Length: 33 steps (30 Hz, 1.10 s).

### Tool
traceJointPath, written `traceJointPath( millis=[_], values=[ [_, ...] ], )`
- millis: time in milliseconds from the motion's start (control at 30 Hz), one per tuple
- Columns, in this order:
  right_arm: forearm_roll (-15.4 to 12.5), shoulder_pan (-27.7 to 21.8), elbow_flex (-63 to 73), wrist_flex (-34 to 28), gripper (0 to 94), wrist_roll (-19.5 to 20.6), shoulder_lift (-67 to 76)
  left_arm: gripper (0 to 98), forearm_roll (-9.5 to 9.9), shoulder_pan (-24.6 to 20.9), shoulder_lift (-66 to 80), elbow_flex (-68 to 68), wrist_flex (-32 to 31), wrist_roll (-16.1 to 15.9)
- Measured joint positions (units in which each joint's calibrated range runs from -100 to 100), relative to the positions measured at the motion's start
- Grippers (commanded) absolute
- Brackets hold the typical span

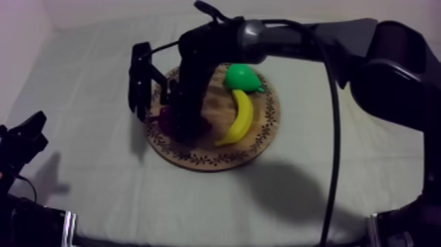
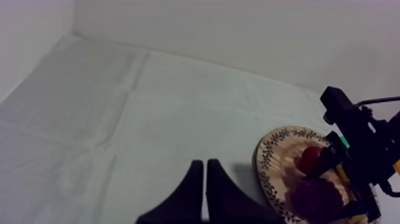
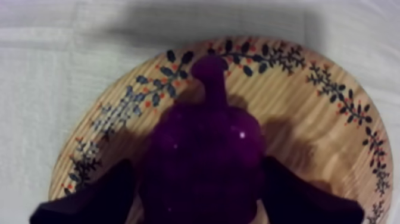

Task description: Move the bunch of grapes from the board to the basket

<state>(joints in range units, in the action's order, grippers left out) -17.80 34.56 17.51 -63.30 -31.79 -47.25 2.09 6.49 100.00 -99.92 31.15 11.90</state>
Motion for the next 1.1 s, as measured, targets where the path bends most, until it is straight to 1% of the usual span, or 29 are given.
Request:
traceJointPath(
  millis=[100, 200, 500, 700, 833, 900, 1100],
  values=[
    [0.3, 0.2, 0.2, 0.0, 36.8, -0.4, 0.1, 0.1, 0.00, 0.0, 0.0, 0.0, 0.0, 0.0],
    [0.8, 0.2, -0.6, -0.2, 33.0, -0.7, 1.1, 0.1, 0.00, 0.0, 0.0, 0.0, 0.0, 0.0],
    [1.7, -1.4, -7.3, 0.1, 31.3, -1.1, 10.5, 0.1, 0.00, 0.0, 0.0, 0.0, 0.0, 0.0],
    [3.7, -3.8, -11.9, 0.3, 31.3, -0.7, 19.8, 0.1, 0.00, 0.0, 0.0, 0.0, 0.0, 0.0],
    [5.7, -6.0, -15.4, 3.2, 31.8, 0.5, 26.3, 0.1, 0.00, 0.0, 0.0, 0.0, 0.0, 0.0],
    [6.6, -7.2, -17.2, 5.6, 32.1, 1.5, 29.4, 0.1, 0.00, 0.0, 0.0, 0.0, 0.0, 0.0],
    [10.5, -11.2, -24.3, 13.6, 32.1, 4.5, 38.8, 0.1, 0.00, 0.0, 0.0, 0.0, 0.0, 0.0]
  ],
)
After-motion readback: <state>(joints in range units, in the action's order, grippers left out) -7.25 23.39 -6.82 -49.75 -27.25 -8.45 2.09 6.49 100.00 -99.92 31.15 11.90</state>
